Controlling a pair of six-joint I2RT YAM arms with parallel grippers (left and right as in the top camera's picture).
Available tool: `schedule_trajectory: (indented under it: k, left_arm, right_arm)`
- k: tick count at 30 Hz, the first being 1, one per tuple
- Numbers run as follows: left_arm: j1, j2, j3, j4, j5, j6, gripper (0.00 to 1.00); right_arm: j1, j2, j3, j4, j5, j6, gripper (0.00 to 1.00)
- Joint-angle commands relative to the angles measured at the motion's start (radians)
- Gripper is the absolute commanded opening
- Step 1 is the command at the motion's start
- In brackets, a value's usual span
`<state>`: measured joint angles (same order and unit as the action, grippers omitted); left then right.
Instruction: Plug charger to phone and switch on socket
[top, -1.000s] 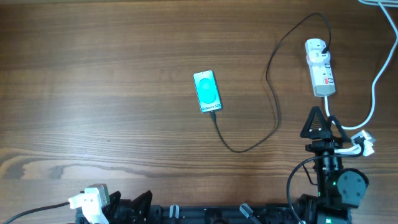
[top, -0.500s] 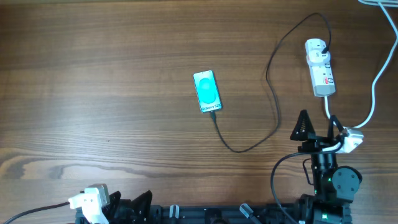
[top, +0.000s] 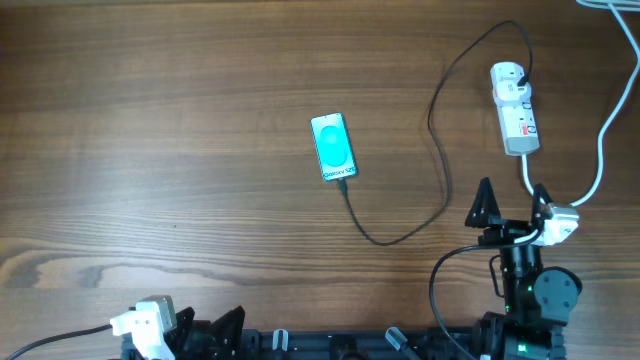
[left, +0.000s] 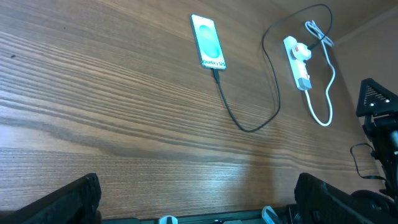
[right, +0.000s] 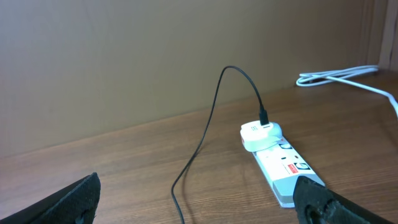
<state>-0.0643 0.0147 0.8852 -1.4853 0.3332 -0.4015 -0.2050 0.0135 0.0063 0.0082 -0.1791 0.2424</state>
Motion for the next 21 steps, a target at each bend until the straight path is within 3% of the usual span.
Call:
schedule_trajectory:
  k: [1, 4, 10, 13, 15, 16, 18, 21]
  left_arm:
    - [0.001, -0.004, 0.002, -0.067, -0.013, 0.031, 1.00]
    - [0.001, -0.004, 0.002, -0.199, -0.013, 0.031, 1.00]
    - [0.002, -0.005, -0.019, -0.135, 0.028, 0.028, 1.00]
    - [0.002, -0.005, -0.137, 0.204, 0.019, 0.091, 1.00]
    - [0.002, -0.011, -0.353, 0.645, -0.044, 0.212, 1.00]
    - [0.002, -0.011, -0.475, 0.866, -0.060, 0.216, 1.00]
    - [0.002, -0.011, -0.591, 1.021, -0.128, 0.215, 1.00]
    - [0.002, -0.011, -0.697, 1.034, -0.280, 0.215, 1.00]
  right_arm:
    - [0.014, 0.000, -0.001, 0.005, 0.010, -0.006, 1.00]
    - [0.014, 0.002, -0.001, 0.005, 0.010, -0.005, 1.00]
    - [0.014, 0.003, -0.001, 0.005, 0.010, -0.005, 1.00]
    - [0.014, 0.003, -0.001, 0.005, 0.010, -0.005, 1.00]
    - [0.014, 0.003, -0.001, 0.005, 0.010, -0.005, 1.00]
    - [0.014, 0.003, -0.001, 0.005, 0.010, -0.005, 1.00]
    - [0.014, 0.003, -0.001, 0.005, 0.010, -0.005, 1.00]
    - [0.014, 0.003, -0.001, 0.005, 0.010, -0.005, 1.00]
